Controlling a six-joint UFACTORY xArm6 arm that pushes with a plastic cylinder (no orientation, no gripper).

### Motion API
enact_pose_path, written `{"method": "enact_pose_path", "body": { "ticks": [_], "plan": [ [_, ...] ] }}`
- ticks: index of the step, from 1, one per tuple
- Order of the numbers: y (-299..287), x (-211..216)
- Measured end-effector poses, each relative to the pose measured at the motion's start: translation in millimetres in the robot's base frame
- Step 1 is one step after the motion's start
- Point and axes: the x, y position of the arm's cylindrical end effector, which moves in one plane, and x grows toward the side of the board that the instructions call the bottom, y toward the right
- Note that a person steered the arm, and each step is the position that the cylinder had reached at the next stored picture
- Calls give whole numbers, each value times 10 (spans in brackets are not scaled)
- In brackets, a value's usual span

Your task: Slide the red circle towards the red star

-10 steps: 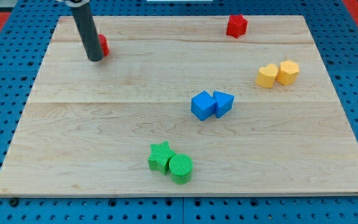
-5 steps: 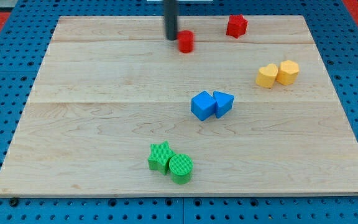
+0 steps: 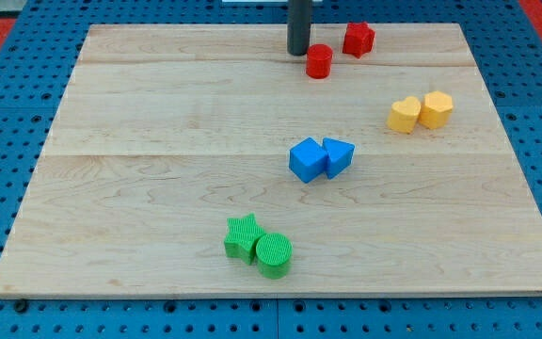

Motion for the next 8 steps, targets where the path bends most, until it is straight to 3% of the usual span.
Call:
{"method": "enact_pose_path", "body": {
  "ticks": [1, 2, 3, 4, 5, 7, 8],
  "plan": [
    [93, -24],
    [707, -37],
    [334, -100],
    [-411, 120],
    [-336, 702],
    [890, 304],
    [968, 304]
  ]
}}
